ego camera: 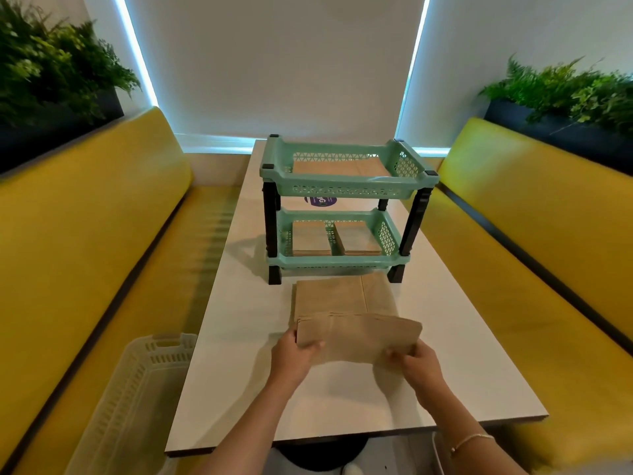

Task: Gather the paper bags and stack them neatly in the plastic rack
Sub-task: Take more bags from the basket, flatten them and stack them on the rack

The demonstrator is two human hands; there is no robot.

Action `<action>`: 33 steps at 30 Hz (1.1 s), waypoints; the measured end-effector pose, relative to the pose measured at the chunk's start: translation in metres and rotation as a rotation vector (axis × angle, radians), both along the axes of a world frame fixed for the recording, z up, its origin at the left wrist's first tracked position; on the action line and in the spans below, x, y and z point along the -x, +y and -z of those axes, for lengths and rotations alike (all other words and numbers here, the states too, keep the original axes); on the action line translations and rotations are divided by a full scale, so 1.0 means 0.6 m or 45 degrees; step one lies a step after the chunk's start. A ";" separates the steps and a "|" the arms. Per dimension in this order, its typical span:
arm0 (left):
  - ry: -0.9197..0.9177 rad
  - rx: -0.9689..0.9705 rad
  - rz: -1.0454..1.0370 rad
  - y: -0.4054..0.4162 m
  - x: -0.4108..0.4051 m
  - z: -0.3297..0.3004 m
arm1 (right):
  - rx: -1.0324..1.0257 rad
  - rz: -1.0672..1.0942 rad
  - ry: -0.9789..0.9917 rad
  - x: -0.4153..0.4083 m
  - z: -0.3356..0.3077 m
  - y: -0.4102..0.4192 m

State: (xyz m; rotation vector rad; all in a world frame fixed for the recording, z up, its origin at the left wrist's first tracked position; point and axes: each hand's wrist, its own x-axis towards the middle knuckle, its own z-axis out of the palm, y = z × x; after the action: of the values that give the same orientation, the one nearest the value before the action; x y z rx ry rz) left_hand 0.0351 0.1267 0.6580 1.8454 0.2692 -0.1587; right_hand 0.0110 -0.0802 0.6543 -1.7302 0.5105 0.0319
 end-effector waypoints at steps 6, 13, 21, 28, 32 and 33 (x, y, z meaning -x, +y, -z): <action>-0.165 -0.132 0.148 0.054 -0.036 -0.089 | 0.023 -0.185 -0.124 -0.044 -0.092 -0.011; -0.448 -0.519 0.244 0.092 -0.097 -0.279 | 0.231 -0.396 -0.335 -0.121 -0.268 -0.011; -0.506 -0.753 0.652 0.039 -0.130 -0.401 | 0.574 -0.719 -0.480 -0.170 -0.423 0.016; -0.753 -0.063 0.055 0.003 -0.192 -0.440 | 0.051 -0.154 -0.772 -0.232 -0.465 -0.006; -0.761 0.504 -0.270 -0.039 -0.242 -0.477 | -0.170 -0.365 -0.520 -0.267 -0.431 0.015; -0.768 0.580 -0.332 -0.053 -0.254 -0.484 | -0.299 -0.436 -0.482 -0.275 -0.427 0.026</action>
State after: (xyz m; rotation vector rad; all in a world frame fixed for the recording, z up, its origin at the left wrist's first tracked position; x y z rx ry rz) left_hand 0.1873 0.0947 0.9481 1.3144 0.0396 0.4776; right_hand 0.1758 -0.0643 0.9103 -1.5272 -0.0693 0.0073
